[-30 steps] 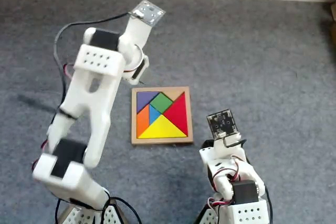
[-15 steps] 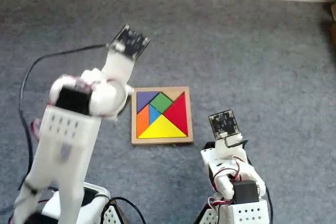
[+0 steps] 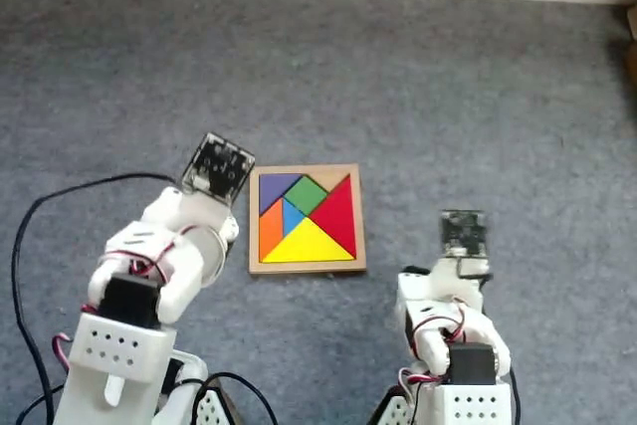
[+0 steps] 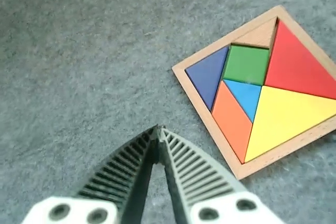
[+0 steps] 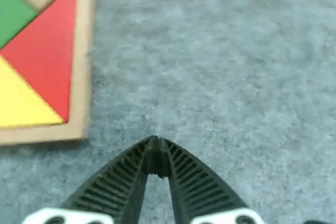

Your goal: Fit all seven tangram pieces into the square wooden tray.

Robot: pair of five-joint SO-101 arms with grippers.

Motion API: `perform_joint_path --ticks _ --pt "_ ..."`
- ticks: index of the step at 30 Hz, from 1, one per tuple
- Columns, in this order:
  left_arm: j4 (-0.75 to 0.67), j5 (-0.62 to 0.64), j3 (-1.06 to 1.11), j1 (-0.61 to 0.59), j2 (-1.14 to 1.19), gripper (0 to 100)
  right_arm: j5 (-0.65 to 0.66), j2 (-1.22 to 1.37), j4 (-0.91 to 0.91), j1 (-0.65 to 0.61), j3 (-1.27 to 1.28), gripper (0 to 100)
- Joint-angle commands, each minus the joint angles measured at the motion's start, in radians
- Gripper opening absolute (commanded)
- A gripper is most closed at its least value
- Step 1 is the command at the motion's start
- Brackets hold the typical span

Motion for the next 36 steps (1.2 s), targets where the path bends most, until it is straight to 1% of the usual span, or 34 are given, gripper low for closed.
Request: perform_joint_path --ticks 1,6,9,14,18,20,25,36 --pt "-0.054 0.008 0.079 -0.024 -0.082 1 -0.026 -0.019 0.001 0.019 0.119 0.5" --pt "-0.069 0.008 0.222 -0.090 -0.217 1 -0.026 -0.019 0.002 0.019 0.119 0.5" --pt "-0.064 0.008 0.303 -0.110 -0.317 1 -0.025 -0.019 0.002 0.018 0.117 0.5" --pt "-0.063 0.017 0.456 -0.145 -0.499 10 -0.025 -0.015 0.008 0.018 0.117 0.5" --pt "-0.066 0.141 0.549 -0.214 -0.639 14 -0.025 -0.015 0.010 0.021 0.117 0.5" --pt "-0.068 0.161 0.568 -0.242 -0.631 15 -0.025 -0.015 0.010 0.021 0.117 0.5" --pt "-0.063 0.158 0.588 -0.283 -0.613 15 -0.025 -0.015 0.010 0.021 0.117 0.5" --pt "-0.061 0.158 0.588 -0.280 -0.607 15 -0.025 -0.015 0.010 0.021 0.117 0.5"
